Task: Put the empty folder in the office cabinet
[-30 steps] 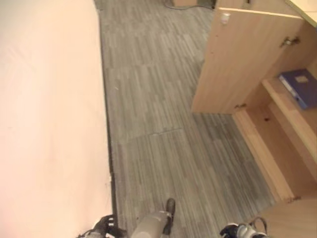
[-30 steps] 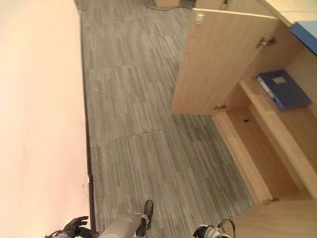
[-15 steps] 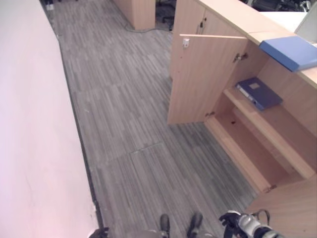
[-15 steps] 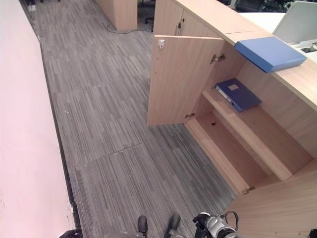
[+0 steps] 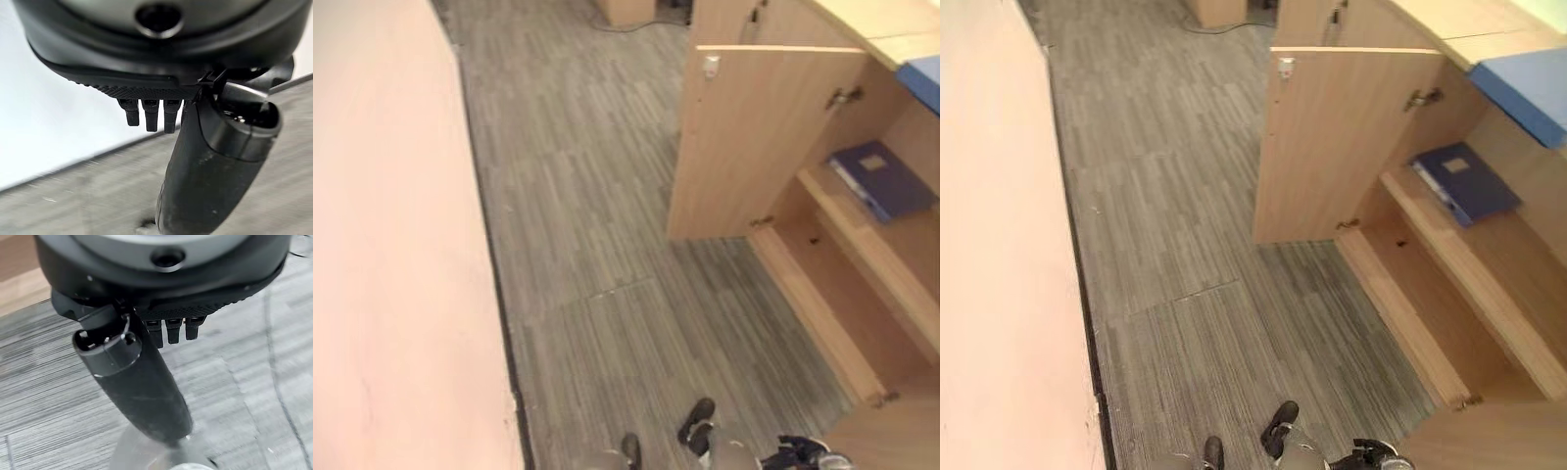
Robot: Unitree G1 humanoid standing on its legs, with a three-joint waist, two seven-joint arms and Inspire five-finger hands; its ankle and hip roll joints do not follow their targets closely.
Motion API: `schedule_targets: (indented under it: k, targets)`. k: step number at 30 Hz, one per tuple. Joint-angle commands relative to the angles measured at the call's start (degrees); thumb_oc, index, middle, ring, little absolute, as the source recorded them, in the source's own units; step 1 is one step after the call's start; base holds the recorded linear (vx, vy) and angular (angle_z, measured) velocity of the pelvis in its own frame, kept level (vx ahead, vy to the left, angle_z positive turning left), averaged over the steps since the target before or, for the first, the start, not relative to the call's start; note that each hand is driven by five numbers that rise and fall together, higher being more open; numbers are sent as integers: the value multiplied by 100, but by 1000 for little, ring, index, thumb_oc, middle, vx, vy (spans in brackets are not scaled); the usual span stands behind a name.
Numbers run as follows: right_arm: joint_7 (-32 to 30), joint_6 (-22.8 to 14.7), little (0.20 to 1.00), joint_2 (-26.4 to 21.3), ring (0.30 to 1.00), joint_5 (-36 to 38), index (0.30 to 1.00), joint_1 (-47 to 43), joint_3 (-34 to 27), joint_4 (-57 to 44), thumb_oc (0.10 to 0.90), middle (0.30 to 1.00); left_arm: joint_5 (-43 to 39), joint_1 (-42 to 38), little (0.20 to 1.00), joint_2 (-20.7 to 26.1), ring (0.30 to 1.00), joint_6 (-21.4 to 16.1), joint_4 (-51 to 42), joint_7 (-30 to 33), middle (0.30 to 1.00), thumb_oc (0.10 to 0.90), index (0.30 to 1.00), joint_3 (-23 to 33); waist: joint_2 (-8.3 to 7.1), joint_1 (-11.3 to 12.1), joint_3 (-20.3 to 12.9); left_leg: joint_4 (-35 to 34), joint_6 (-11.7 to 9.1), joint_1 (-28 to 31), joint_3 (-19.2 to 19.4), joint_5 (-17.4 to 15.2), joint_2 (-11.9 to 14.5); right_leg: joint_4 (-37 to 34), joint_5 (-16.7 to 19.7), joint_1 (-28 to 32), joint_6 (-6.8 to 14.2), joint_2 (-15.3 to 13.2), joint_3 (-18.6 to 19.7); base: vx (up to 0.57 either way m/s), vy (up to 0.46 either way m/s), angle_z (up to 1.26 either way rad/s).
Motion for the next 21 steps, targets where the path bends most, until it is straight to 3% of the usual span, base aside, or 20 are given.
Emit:
schedule_targets:
  k: [1,9,13,14,15,16,18,21]
  targets:
    - [-35,-232,900,373,900,256,900,-585,-137,-86,800,900,-50,-68,900,120,900,-125,44,167,900,800,900,-6,73,-24,175,-877,-594,813,-19,78,868,490,-703,122,523,-104,210,20,-44,22]
    - [-75,-265,900,404,900,403,900,-470,-336,110,800,900,1,-143,900,156,900,-153,48,225,900,800,900,-124,238,-180,235,-1130,-622,872,112,106,915,1409,-1033,-486,555,-265,502,69,-46,-28]
    - [-132,-225,900,425,900,344,900,-261,-466,445,800,900,3,-159,900,208,900,-146,82,168,900,800,900,-98,281,-289,164,-510,-779,822,292,205,1191,1420,-1448,-286,250,-45,537,146,-188,2]
    - [-153,-221,900,439,900,312,900,-221,-454,510,800,900,-10,-132,900,213,900,-142,84,145,900,800,900,-70,262,-286,143,-51,-828,695,341,430,1296,1208,-1506,-77,130,150,561,126,-321,-27]
    - [-167,-210,900,447,900,266,900,-117,-439,623,800,900,-48,-84,900,244,900,-111,49,101,900,800,900,2,129,-226,144,1283,-797,195,245,1069,1370,523,-1570,434,-123,620,720,122,-322,-62]
    - [-167,-211,900,452,900,266,900,-117,-440,623,800,900,-48,-82,900,250,900,-109,45,99,900,800,900,2,143,-225,140,1342,-812,156,227,1052,1403,483,-1559,445,-142,657,705,132,-367,-84]
    - [-201,-175,900,359,900,249,900,-16,-485,708,800,900,-85,-27,900,278,900,-61,23,105,900,800,900,59,-52,-134,234,2986,-658,-530,-44,1436,1372,-31,-1626,939,-446,1017,986,113,-266,-112]
    - [-212,-166,900,321,900,270,900,52,-546,733,800,900,-118,30,900,261,900,-55,59,109,900,800,900,105,-124,-109,266,3286,-545,-887,-104,1227,1350,-205,-1689,1181,-536,1105,1230,110,-110,-103]
